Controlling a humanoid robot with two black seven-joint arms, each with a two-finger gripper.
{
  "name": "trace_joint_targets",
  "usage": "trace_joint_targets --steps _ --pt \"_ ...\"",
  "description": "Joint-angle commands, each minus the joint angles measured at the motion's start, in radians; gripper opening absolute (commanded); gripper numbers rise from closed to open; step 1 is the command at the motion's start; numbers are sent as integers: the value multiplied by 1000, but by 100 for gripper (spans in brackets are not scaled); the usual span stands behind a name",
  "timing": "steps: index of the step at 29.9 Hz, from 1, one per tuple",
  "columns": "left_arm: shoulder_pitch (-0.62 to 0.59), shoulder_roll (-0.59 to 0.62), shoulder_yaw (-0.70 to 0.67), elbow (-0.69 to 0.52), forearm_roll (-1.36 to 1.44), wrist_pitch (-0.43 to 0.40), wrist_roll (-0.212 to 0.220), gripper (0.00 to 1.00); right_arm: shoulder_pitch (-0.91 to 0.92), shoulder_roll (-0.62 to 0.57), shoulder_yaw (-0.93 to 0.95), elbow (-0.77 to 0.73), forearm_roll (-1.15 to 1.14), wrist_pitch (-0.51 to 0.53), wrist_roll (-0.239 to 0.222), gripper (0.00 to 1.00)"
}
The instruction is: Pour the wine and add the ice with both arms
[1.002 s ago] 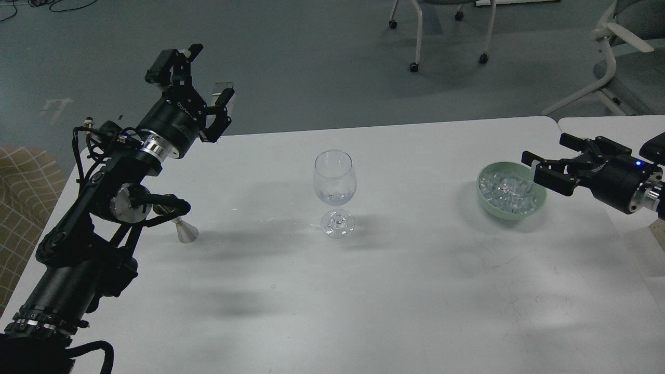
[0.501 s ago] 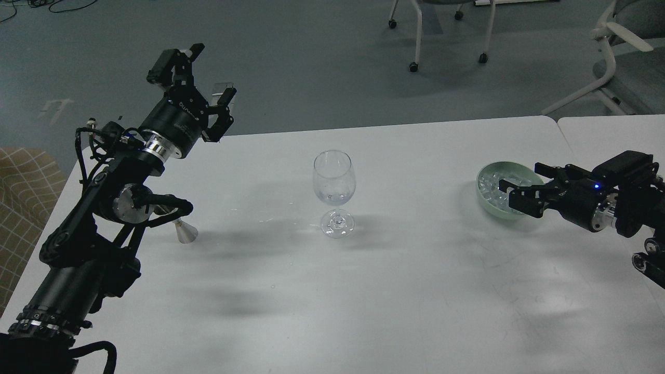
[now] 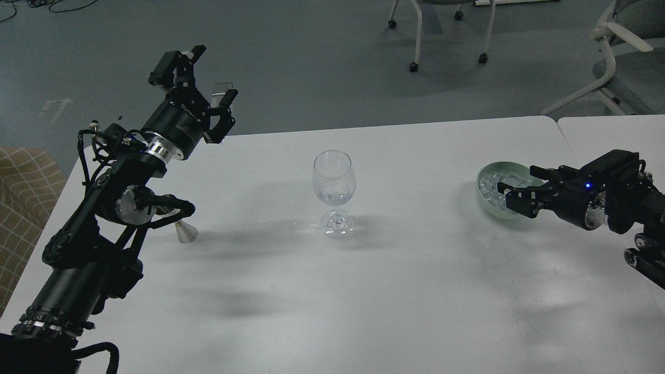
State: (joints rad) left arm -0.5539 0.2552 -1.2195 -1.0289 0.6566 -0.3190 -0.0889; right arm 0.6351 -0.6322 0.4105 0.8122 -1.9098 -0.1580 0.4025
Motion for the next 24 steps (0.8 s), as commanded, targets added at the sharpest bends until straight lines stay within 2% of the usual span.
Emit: trace_joint_targets --steps 1,17,24 --pt "0 -1 0 0 0 0 0 98 2 3 -16 -2 0 0 -1 76" --pt "2 -1 -2 1 0 0 -2 98 18 11 -35 -5 -6 6 -2 70" --pt "8 -1 -2 1 0 -2 -2 98 35 11 -68 -5 -12 8 -5 62"
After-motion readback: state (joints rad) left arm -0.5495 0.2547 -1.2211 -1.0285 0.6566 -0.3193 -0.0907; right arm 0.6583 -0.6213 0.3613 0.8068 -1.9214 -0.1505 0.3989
